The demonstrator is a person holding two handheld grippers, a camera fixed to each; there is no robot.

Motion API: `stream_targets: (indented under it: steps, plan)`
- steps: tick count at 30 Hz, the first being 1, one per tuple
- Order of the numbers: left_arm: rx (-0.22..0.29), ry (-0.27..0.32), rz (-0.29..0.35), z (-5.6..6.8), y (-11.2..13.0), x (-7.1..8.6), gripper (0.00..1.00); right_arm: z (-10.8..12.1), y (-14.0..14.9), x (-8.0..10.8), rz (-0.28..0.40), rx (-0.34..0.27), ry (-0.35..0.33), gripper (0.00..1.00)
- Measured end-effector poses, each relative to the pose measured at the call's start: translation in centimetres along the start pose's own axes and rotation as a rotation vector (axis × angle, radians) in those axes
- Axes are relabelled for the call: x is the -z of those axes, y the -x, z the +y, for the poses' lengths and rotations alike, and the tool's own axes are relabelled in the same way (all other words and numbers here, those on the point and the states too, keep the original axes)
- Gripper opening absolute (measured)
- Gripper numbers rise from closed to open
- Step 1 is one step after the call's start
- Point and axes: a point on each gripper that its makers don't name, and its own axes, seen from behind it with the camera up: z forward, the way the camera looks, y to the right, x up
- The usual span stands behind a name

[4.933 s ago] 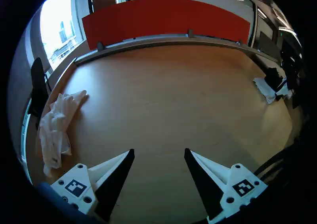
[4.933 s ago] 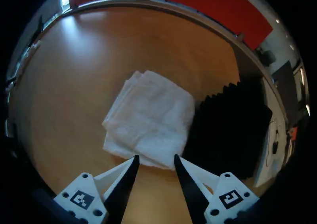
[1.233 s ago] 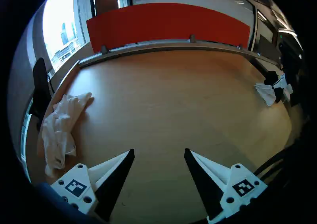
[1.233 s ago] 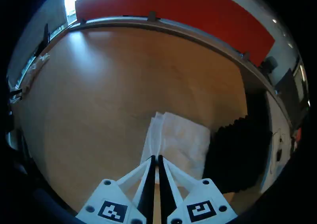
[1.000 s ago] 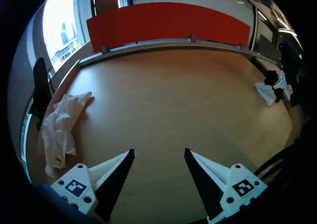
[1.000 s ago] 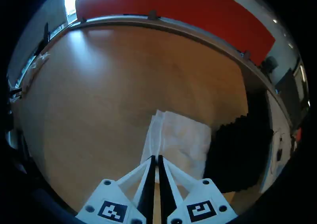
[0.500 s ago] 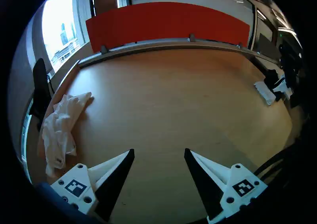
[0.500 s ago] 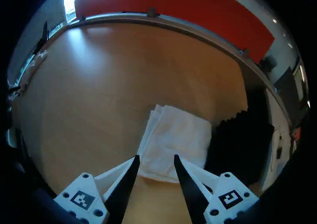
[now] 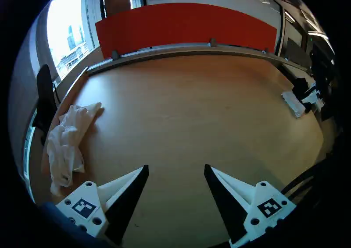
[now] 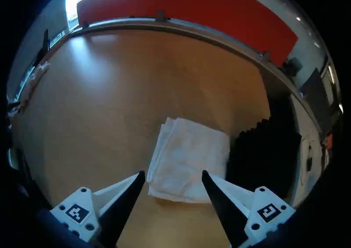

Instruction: Fold towel

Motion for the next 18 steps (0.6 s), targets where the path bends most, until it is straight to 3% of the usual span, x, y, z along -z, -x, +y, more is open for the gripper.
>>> stream_targets:
  steps: [9,18]
  plan:
    - [0.002,-0.002,0.006,0.0,-0.3,0.0,0.94,0.0,0.0,0.2,0.009,-0.030,0.009,1.00]
    - [0.004,-0.010,0.023,-0.3,-1.1,0.1,0.93,-0.2,-0.6,0.2,0.071,-0.146,0.024,1.00]
